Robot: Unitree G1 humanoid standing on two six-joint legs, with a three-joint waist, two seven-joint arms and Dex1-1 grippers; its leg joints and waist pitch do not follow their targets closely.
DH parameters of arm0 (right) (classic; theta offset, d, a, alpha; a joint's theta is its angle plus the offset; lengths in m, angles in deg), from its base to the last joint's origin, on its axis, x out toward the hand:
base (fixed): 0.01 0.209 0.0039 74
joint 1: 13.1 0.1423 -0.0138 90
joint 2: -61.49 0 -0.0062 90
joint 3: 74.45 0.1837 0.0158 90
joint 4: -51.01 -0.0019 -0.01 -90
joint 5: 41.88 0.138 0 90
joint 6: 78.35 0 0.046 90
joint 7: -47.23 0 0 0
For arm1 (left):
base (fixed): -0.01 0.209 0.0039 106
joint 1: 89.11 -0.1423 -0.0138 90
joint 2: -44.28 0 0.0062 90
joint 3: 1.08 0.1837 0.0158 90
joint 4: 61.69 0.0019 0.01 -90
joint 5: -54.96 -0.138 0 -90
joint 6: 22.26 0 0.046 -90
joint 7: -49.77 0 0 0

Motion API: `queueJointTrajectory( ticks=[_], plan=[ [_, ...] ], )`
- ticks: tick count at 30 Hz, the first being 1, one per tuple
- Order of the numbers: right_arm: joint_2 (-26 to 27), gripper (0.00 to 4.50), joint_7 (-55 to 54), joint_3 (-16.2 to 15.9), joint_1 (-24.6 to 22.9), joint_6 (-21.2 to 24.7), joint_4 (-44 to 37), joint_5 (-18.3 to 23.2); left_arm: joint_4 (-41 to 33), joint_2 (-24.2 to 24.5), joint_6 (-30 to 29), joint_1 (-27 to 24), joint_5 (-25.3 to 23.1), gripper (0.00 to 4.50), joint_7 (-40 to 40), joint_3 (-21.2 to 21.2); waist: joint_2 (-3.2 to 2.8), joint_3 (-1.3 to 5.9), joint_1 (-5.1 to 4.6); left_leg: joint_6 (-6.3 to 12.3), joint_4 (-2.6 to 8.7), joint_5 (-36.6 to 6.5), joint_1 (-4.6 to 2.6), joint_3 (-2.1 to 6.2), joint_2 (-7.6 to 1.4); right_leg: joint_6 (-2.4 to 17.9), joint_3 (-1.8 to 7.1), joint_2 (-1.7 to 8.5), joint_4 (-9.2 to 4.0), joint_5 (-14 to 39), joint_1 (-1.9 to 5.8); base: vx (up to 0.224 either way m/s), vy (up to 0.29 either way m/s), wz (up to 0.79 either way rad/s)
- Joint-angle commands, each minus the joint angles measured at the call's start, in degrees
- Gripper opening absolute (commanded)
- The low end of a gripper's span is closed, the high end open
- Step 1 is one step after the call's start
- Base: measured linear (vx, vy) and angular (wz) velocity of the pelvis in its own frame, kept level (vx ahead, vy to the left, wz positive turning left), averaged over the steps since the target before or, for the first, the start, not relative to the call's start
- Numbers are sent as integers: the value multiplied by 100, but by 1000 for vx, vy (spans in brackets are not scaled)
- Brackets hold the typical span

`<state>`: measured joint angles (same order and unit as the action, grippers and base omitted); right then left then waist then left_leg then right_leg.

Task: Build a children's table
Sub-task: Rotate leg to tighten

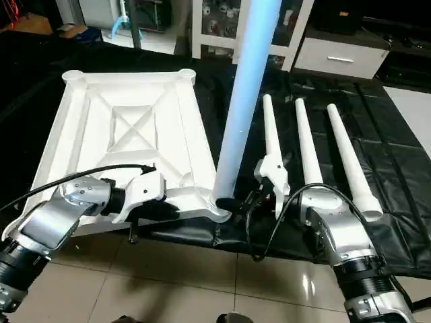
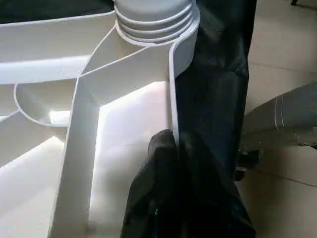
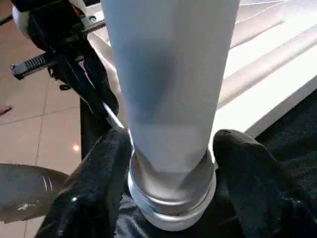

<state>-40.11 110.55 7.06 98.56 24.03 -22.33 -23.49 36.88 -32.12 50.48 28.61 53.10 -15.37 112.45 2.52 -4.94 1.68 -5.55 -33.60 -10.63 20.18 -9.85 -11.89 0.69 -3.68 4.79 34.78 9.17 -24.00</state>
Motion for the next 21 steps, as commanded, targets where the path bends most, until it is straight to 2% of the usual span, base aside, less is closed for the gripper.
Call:
queueJointTrajectory(
  ticks=[1,5,8,12,13,15,16,17,18,19,20,21],
  plan=[
    [2,256,76,14,94,27,61,84,82,61,-97,-135,-82,0,-222,309,12,368,-25,304,409,-1520,27,-11,-104,962,242,241,-497,2237,256,0,0,0],
    [36,212,130,34,94,34,98,84,78,53,-88,-140,-84,0,-232,322,8,372,-26,321,404,-1455,33,-16,-103,1026,244,240,-482,2090,265,0,0,0],
    [64,197,117,67,93,44,115,63,83,41,-96,-132,-74,0,-240,322,5,367,-28,308,407,-1481,27,-15,-104,1038,242,238,-482,2095,265,0,0,0],
    [237,193,-494,259,147,2,346,-64,99,-6,-164,-100,-84,0,-200,311,6,348,-35,280,415,-1608,26,-11,-98,968,237,246,-515,2381,251,0,0,0],
    [313,193,-772,310,171,-1,437,-145,94,-33,-241,-87,-83,0,-168,301,7,330,-51,209,426,-1740,22,0,-91,859,228,250,-546,2712,235,0,0,0],
    [409,191,-1144,366,200,-6,552,-263,92,-72,-316,-69,-86,0,-121,289,7,323,-81,145,433,-1881,16,24,-82,729,212,253,-578,3024,220,0,0,0],
    [474,191,-1385,403,219,-11,626,-339,95,-101,-354,-56,-90,0,-88,281,29,308,-101,133,435,-1940,11,27,-81,686,209,251,-598,3131,201,0,0,0],
    [682,191,-1982,553,256,120,735,-389,124,-194,-548,-6,-118,0,59,253,23,307,-136,111,433,-2026,13,44,-70,615,197,255,-611,3294,200,0,0,0],
    [975,190,-2797,753,285,302,818,-450,209,-356,-728,78,-166,0,309,199,26,284,-186,55,433,-2103,8,48,-56,524,186,248,-648,3537,167,0,0,0],
    [1286,190,-3573,932,289,469,863,-509,343,-567,-952,186,-222,0,650,111,14,276,-240,-50,434,-2193,18,77,-34,404,158,249,-666,3800,157,0,0,0],
    [1574,190,-4209,1013,273,490,890,-619,503,-786,-1150,302,-279,0,1008,15,17,272,-271,-92,438,-2276,22,99,-30,334,128,254,-694,3948,154,0,0,0],
    [1768,190,-4626,1024,258,435,915,-759,639,-947,-1286,387,-317,0,1269,-60,-8,284,-315,-179,424,-2416,1,131,-17,204,72,268,-736,4145,152,0,0,0]
  ],
)
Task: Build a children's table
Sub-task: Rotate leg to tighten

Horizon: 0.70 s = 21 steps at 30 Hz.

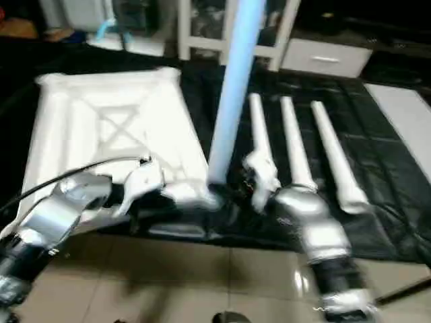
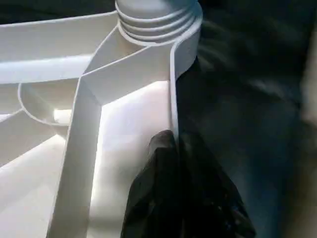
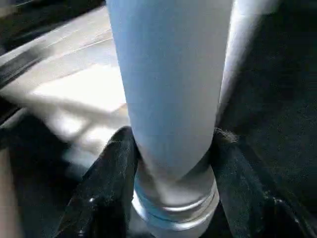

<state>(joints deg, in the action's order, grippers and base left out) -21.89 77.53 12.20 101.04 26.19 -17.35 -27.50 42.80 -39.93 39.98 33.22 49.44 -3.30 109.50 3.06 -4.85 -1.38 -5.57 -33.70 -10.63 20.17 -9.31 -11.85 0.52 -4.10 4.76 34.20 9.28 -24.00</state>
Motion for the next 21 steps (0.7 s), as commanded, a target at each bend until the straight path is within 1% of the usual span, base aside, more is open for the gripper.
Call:
queueJointTrajectory(
  ticks=[1,2,3,4,5,6,7,8,9,10,11,12,13,14,15,16,17,18,19,20,21],
  plan=[
    [166,190,-1884,485,8,65,513,-590,207,-354,-367,12,9,0,369,151,-60,292,-27,-184,437,-2421,-4,92,-20,203,104,284,-697,4076,168,0,0,0],
    [288,190,-2184,487,18,-21,586,-687,273,-420,-390,46,-9,0,463,135,-86,302,-56,-170,471,-2444,25,124,-34,247,83,280,-687,3784,203,0,0,0],
    [433,190,-2549,485,36,-119,681,-808,350,-497,-415,87,-33,0,569,120,-138,298,-82,-151,509,-2582,47,150,-61,323,49,278,-700,3472,236,0,0,0],
    [682,189,-3074,430,106,-272,902,-986,484,-614,-433,154,-84,0,745,105,-156,312,-122,-168,524,-2731,41,177,-72,418,15,281,-691,3196,244,0,0,0],
    [870,189,-3352,320,189,-374,1103,-1092,591,-694,-427,207,-134,0,879,100,-168,312,-135,-174,534,-2827,38,191,-75,468,-3,281,-684,3077,250,0,0,0],
    [971,189,-3357,171,284,-511,1232,-1164,657,-730,-418,245,-168,0,931,113,-142,290,-197,-170,546,-3065,13,198,-68,500,-36,263,-704,3022,235,0,0,0],
    [1043,189,-3185,73,386,-634,1302,-1127,695,-741,-391,273,-185,0,935,121,-119,267,-218,-118,525,-3276,-49,184,-50,440,-56,263,-762,3191,189,0,0,0],
    [1043,189,-3185,73,386,-634,1302,-1127,695,-741,-391,273,-185,0,935,121,-125,268,-224,-94,515,-3341,-70,186,-45,420,-68,275,-770,3266,184,0,0,0],
    [1071,189,-2800,104,431,-729,1230,-927,679,-701,-371,268,-182,0,875,120,-131,250,-241,-48,513,-3401,-78,180,-40,355,-85,279,-812,3394,185,0,0,0],
    [1072,189,-2389,99,440,-785,1147,-756,661,-651,-326,255,-190,0,823,133,-132,258,-249,-21,510,-3407,-71,183,-39,332,-94,294,-819,3415,199,0,0,0],
    [1099,244,-2065,99,444,-821,1053,-630,660,-626,-304,251,-217,0,794,138,-128,256,-254,9,523,-3321,-30,192,-48,318,-88,308,-805,3387,233,0,0,0],
    [1025,244,-1916,18,405,-919,889,-710,656,-569,-233,235,-248,0,743,159,-135,272,-242,24,531,-3210,-10,190,-62,385,-64,331,-795,3254,251,0,0,0],
    [898,258,-1490,-53,288,-930,551,-636,598,-455,-204,178,-252,0,616,176,-136,292,-217,48,536,-2988,3,167,-73,518,-18,344,-764,2970,267,0,0,0],
    [807,264,-1335,-50,227,-913,358,-562,562,-363,-118,134,-253,0,528,203,-130,301,-202,75,538,-2845,16,149,-75,591,8,343,-742,2791,274,0,0,0],
    [771,278,-1285,-30,205,-896,283,-505,547,-318,-63,114,-253,0,489,220,-131,312,-170,110,547,-2575,31,122,-94,761,55,345,-689,2433,271,0,0,0],
    [635,278,-1115,-18,188,-876,180,-420,513,-202,60,65,-243,0,379,269,-114,330,-153,149,547,-2359,56,96,-89,848,71,334,-649,2254,297,0,0,0],
    [506,293,-922,11,169,-838,75,-322,474,-95,231,17,-246,0,271,312,-122,328,-136,181,549,-2285,62,90,-89,866,76,329,-643,2228,306,0,0,0],
    [328,301,-559,33,146,-740,-59,-149,421,41,427,-48,-229,0,98,359,-121,340,-110,227,541,-2167,49,67,-101,898,94,320,-632,2150,299,0,0,0],
    [-59,305,218,-25,108,-602,-229,132,306,297,839,-172,-196,0,-267,455,-126,341,-80,269,532,-2098,41,50,-111,937,107,309,-611,2046,297,0,0,0],
    [-59,308,218,-25,108,-602,-229,132,306,297,839,-172,-196,0,-267,455,-129,343,-63,297,530,-2063,33,47,-117,968,114,312,-605,1982,296,0,0,0],
    [-205,325,482,-76,96,-586,-256,175,259,378,988,-213,-175,0,-405,489,-132,325,-44,291,522,-2011,29,18,-118,1033,134,293,-586,1906,268,0,0,0]
  ],
)
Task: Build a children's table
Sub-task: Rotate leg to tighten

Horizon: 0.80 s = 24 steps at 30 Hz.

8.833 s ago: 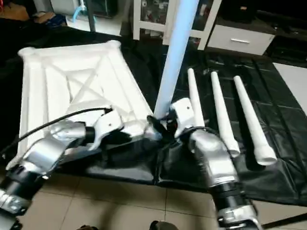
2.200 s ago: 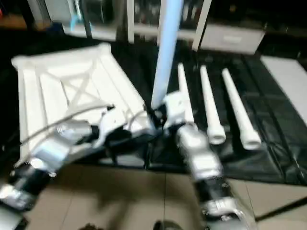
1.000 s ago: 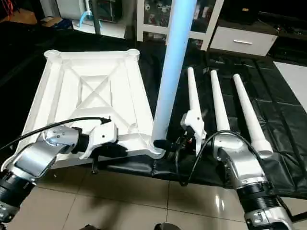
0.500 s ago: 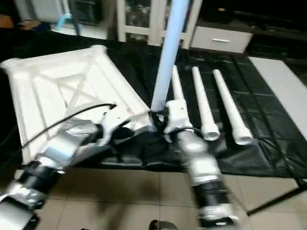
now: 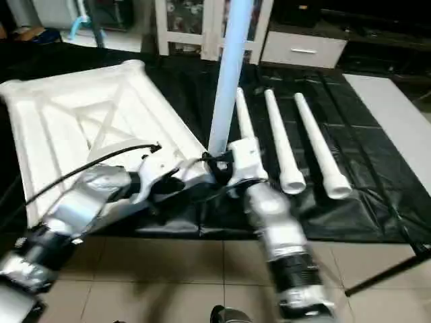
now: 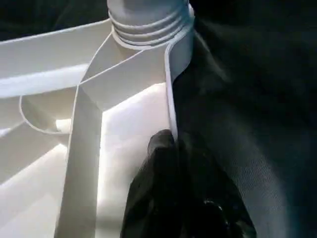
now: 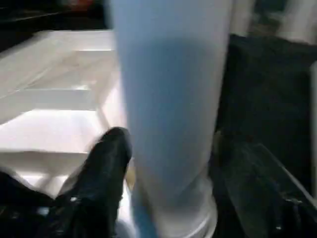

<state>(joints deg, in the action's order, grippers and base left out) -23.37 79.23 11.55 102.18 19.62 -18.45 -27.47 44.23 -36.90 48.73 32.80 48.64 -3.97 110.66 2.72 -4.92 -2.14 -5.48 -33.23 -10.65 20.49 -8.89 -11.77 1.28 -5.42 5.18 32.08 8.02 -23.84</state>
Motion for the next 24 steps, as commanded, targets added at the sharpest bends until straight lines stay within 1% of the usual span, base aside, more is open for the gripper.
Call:
queueJointTrajectory(
  ticks=[1,2,3,4,5,6,7,8,9,10,12,13,14,15,17,18,19,20,21,22,24],
  plan=[
    [-379,335,848,-121,-63,193,-200,199,-60,239,174,-272,19,0,-676,423,-101,342,74,283,452,-2049,-55,-53,-130,1018,285,264,-371,2082,227,55,-30,10],
    [-503,343,1068,-154,-81,232,-211,198,-117,293,184,-304,52,0,-781,440,-104,350,90,288,442,-2016,-72,-68,-139,1068,297,262,-351,2015,219,55,-30,10],
    [-704,348,1403,-208,-111,275,-220,193,-179,361,188,-337,74,0,-887,463,-76,372,127,320,432,-1802,-51,-97,-133,1145,309,250,-306,1770,256,69,-30,10],
    [-909,357,1781,-232,-153,305,-245,190,-222,422,203,-365,83,0,-973,479,-73,369,172,370,418,-1645,-80,-137,-140,1225,328,235,-287,1602,221,69,-31,14],
    [-1121,357,2135,-228,-185,331,-262,201,-221,453,232,-370,77,0,-1000,475,-43,364,182,391,404,-1637,-89,-156,-143,1252,343,231,-275,1588,205,69,-31,14],
    [-1142,357,2171,-225,-187,340,-264,206,-219,455,235,-370,78,0,-1001,473,-60,402,221,434,387,-1377,-79,-164,-141,1349,352,228,-210,1330,250,69,-26,14],
    [-1181,357,2236,-218,-190,357,-268,216,-215,457,239,-369,79,0,-1003,467,-59,429,250,514,380,-978,-36,-161,-137,1432,355,230,-140,913,299,60,-13,4],
    [-1274,357,2358,-213,-173,332,-221,226,-226,467,244,-367,97,0,-1025,456,-30,434,253,559,376,-829,-27,-164,-135,1465,352,226,-124,759,306,60,-13,4],
    [-1353,357,2483,-198,-125,281,-107,234,-254,477,231,-363,133,0,-1069,449,-38,443,261,617,368,-662,-17,-153,-134,1524,342,229,-87,591,328,0,0,0],
    [-1371,357,2518,-194,-108,259,-66,236,-266,480,224,-363,148,0,-1088,449,-43,442,266,655,360,-612,-33,-160,-133,1560,342,227,-87,533,323,0,0,0],
    [-1399,357,2573,-207,-80,257,-30,280,-298,494,251,-371,178,0,-1143,452,-36,432,256,669,362,-674,-21,-160,-130,1558,341,228,-99,620,328,0,0,0],
    [-1416,357,2680,-230,-44,257,15,341,-343,498,271,-380,209,0,-1198,456,-30,423,256,609,372,-903,-28,-157,-130,1475,336,239,-142,1002,329,0,0,0],
    [-1417,357,2707,-237,-30,242,40,351,-358,498,277,-383,220,0,-1217,458,-25,421,256,588,373,-959,-28,-156,-131,1447,339,244,-154,1115,328,0,0,0],
    [-1422,330,2780,-256,1,223,95,373,-367,497,298,-385,230,0,-1245,463,-31,406,262,528,382,-1068,-30,-151,-134,1373,338,249,-185,1380,321,0,0,0],
    [-1422,321,2861,-274,29,218,144,397,-358,497,324,-380,232,0,-1261,470,-31,405,266,463,383,-1133,-39,-147,-137,1301,339,245,-202,1560,308,0,0,0],
    [-1420,321,2930,-258,44,214,169,401,-360,501,333,-383,232,0,-1280,467,-32,404,268,439,383,-1150,-51,-150,-139,1288,344,237,-203,1559,294,0,0,0],
    [-1413,303,2985,-235,67,219,191,414,-359,508,347,-383,220,0,-1294,475,-21,407,260,435,382,-1135,-37,-147,-135,1282,346,227,-192,1524,301,0,0,0],
    [-1410,303,3014,-221,80,220,203,419,-359,512,354,-383,214,0,-1303,479,-16,406,257,434,382,-1125,-27,-142,-133,1272,348,228,-187,1535,307,0,0,0],
    [-1409,279,3022,-217,84,221,207,421,-359,513,356,-383,212,0,-1305,480,-12,408,258,434,381,-1117,-17,-136,-129,1246,353,228,-184,1581,309,0,0,0],
    [-1398,275,3083,-187,102,239,214,435,-359,516,357,-383,213,0,-1319,481,-20,416,260,431,376,-1077,-14,-136,-124,1233,361,225,-179,1570,311,0,0,0],
    [-1392,273,3125,-171,117,242,227,437,-361,519,355,-381,220,0,-1328,486,-14,424,260,462,369,-1007,-16,-139,-122,1260,370,219,-166,1470,309,0,0,0]
  ],
)
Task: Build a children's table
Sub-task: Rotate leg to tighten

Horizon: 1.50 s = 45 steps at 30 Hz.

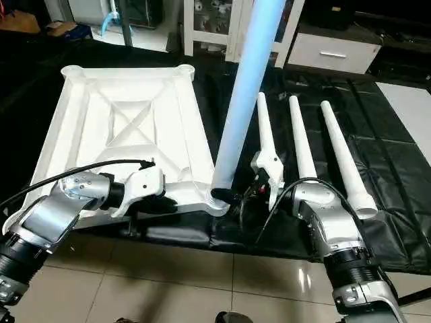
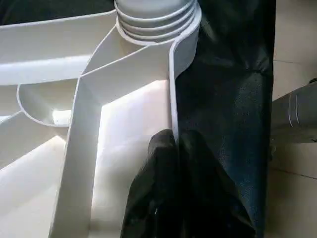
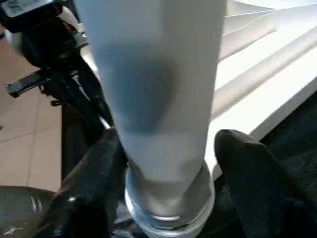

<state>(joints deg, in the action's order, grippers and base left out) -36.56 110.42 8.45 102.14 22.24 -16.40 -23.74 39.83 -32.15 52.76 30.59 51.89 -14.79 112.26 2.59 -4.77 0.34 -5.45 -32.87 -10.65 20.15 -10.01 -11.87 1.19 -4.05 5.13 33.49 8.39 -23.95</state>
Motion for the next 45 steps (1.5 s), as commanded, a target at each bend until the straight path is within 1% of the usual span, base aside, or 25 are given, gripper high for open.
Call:
queueJointTrajectory(
  ticks=[1,4,7,11,12,14,15,16,18,21,22,24,25,26,27,28,31,33,34,35,36,37,38,41,45],
  plan=[
    [-76,252,52,145,120,-14,25,70,74,45,-55,-160,-95,0,-251,327,-4,411,14,480,329,-951,18,-29,-111,1297,236,219,-296,1344,319,0,0,0],
    [-99,222,107,133,99,-10,31,83,73,44,-59,-158,-93,0,-261,331,-3,416,15,523,320,-895,24,-34,-107,1344,238,219,-285,1233,328,0,0,0],
    [-91,199,49,133,54,-28,47,47,80,40,-58,-159,-102,0,-267,328,3,411,18,504,321,-946,22,-36,-105,1302,237,221,-303,1395,325,0,0,0],
    [279,194,-1110,300,48,-180,385,-300,183,-89,-315,-99,-158,0,-26,277,-11,394,4,398,334,-978,27,-39,-100,1244,238,220,-317,1560,299,0,0,0],
    [371,193,-1474,326,62,-184,465,-418,232,-156,-437,-59,-191,0,112,246,-3,386,-11,308,349,-1155,35,-19,-97,1151,232,228,-347,1855,309,0,0,0],
    [871,193,-3121,481,86,13,659,-833,569,-536,-863,175,-352,0,872,57,24,342,-61,132,353,-1439,19,-28,-86,977,248,202,-396,2376,240,0,0,0],
    [919,192,-3269,495,86,41,667,-867,605,-574,-893,199,-368,0,948,38,2,349,-71,-8,360,-1640,-17,-2,-63,821,230,209,-431,2790,215,-52,-6,-2],
    [1093,192,-3745,508,74,128,656,-1002,735,-743,-1062,290,-375,0,1237,-70,17,357,-97,-66,361,-1798,12,38,-54,660,200,216,-448,3075,250,-58,-2,-5],
    [1404,191,-4524,515,83,242,664,-1229,905,-954,-1268,415,-382,0,1575,-190,15,331,-116,-49,351,-2006,-24,38,-41,489,197,216,-532,3401,171,-29,-1,-2],
    [2059,190,-5870,568,178,266,818,-1514,1186,-1279,-1443,630,-439,0,2066,-301,0,346,-178,-106,351,-2282,-35,84,-10,263,134,199,-585,3681,142,0,0,0],
    [2269,190,-6129,507,263,191,966,-1575,1279,-1378,-1453,699,-465,0,2193,-317,-48,351,-203,-125,351,-2401,-47,94,-3,224,121,202,-614,3701,120,0,0,0],
    [2594,190,-6106,264,476,-96,1348,-1602,1395,-1546,-1481,811,-483,0,2359,-342,-57,361,-235,-97,362,-2617,-48,125,-11,194,63,202,-632,3617,148,0,0,0],
    [2686,190,-5815,150,554,-269,1487,-1532,1407,-1589,-1476,836,-474,0,2368,-343,-63,354,-274,-68,392,-2714,-14,155,-27,214,28,203,-631,3496,194,0,0,0],
    [2724,225,-5525,79,576,-463,1498,-1492,1405,-1610,-1468,848,-494,0,2339,-326,-48,350,-281,-56,393,-2752,6,167,-25,200,11,204,-637,3471,209,0,0,0],
    [2724,245,-5525,79,576,-463,1498,-1492,1405,-1610,-1468,848,-494,0,2339,-326,-91,347,-293,-27,400,-2867,-32,174,-46,248,-2,225,-658,3357,201,0,0,0],
    [2675,259,-5054,-7,499,-697,1248,-1422,1354,-1587,-1471,815,-520,0,2254,-290,-89,367,-308,7,408,-2836,-39,177,-59,371,-7,242,-652,3097,226,0,0,0],
    [2496,273,-4662,34,376,-786,834,-1252,1235,-1437,-1395,708,-541,0,2092,-224,-65,388,-281,69,420,-2464,22,143,-77,702,65,258,-557,2432,262,0,0,0],
    [2339,295,-4463,77,311,-742,580,-1160,1144,-1306,-1282,621,-517,0,1924,-162,-57,395,-258,117,417,-2260,35,122,-83,807,93,259,-522,2160,279,0,0,0],
    [2038,300,-4105,165,224,-638,203,-989,954,-1062,-1138,445,-439,0,1564,-55,-64,406,-231,212,411,-1982,45,89,-99,949,123,251,-473,1820,290,0,0,0],
    [1918,307,-3902,174,204,-600,104,-913,895,-975,-1048,382,-408,0,1420,-16,-47,420,-218,231,399,-1866,48,82,-98,983,126,249,-450,1707,314,0,0,0],
    [1741,317,-3555,146,163,-504,-15,-806,812,-876,-955,305,-366,0,1244,24,-42,428,-221,291,393,-1682,92,73,-93,1042,134,254,-413,1587,339,0,0,0],
    [1741,329,-3555,146,163,-504,-15,-806,812,-876,-955,305,-366,0,1244,24,-51,439,-208,324,391,-1619,89,75,-97,1059,125,250,-408,1593,346,0,0,0],
    [1437,337,-2968,92,92,-381,-165,-646,653,-732,-885,193,-312,0,1005,80,-78,431,-197,348,357,-1555,61,37,-101,1114,152,258,-416,1570,283,0,0,0],
    [980,337,-2111,99,8,-316,-248,-452,343,-464,-601,-9,-173,0,468,185,-61,450,-105,454,328,-1192,76,6,-110,1285,165,255,-339,1166,335,57,-41,4],
    [492,337,-1214,158,-74,-282,-288,-291,-109,-190,-513,-208,91,0,-130,256,-82,459,1,597,320,-806,7,-37,-140,1547,173,225,-243,546,338,54,-18,2]
  ],
)
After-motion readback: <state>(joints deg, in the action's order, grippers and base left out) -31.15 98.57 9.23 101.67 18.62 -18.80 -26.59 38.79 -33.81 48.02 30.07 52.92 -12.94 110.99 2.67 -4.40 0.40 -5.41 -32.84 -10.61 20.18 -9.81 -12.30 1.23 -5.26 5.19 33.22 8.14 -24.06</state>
